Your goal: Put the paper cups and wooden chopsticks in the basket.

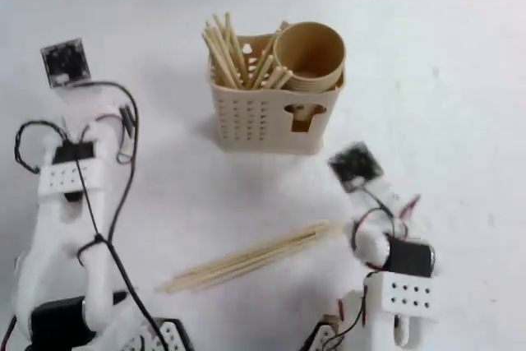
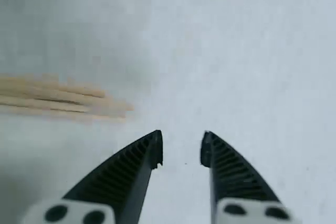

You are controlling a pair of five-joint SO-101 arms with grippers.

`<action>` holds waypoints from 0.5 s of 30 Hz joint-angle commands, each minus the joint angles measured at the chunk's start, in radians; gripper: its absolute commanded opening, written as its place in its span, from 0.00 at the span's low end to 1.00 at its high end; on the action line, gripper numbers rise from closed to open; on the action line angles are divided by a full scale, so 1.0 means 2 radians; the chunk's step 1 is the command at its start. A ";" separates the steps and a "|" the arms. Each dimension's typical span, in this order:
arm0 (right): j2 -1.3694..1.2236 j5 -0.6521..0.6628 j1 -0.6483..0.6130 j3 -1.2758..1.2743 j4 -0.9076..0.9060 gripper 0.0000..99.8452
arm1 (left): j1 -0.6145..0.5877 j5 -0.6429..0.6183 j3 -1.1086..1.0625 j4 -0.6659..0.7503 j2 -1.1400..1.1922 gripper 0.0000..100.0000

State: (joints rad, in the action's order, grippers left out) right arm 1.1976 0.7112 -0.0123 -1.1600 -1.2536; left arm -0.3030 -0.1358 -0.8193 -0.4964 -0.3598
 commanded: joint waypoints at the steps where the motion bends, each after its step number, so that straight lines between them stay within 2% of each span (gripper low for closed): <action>1: -0.065 0.005 -0.136 0.127 -0.082 0.19 | -0.007 0.008 -0.025 0.053 -0.013 0.12; 6: -0.191 0.006 -0.342 0.129 -0.096 0.19 | -0.023 0.008 -0.026 0.054 -0.013 0.12; 8: -0.219 0.019 -0.398 0.106 -0.072 0.19 | -0.024 0.008 -0.027 0.054 -0.013 0.12; 11: -0.231 0.048 -0.427 0.072 -0.033 0.19 | -0.026 0.008 -0.027 0.054 -0.013 0.12; 15: -0.236 0.090 -0.428 0.059 -0.030 0.19 | -0.026 0.008 -0.025 0.054 -0.013 0.12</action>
State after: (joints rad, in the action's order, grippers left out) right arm 0.7311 0.8370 -0.8546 -1.0403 -1.3257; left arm -0.3414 -0.1297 -0.8792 -0.4089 -0.3598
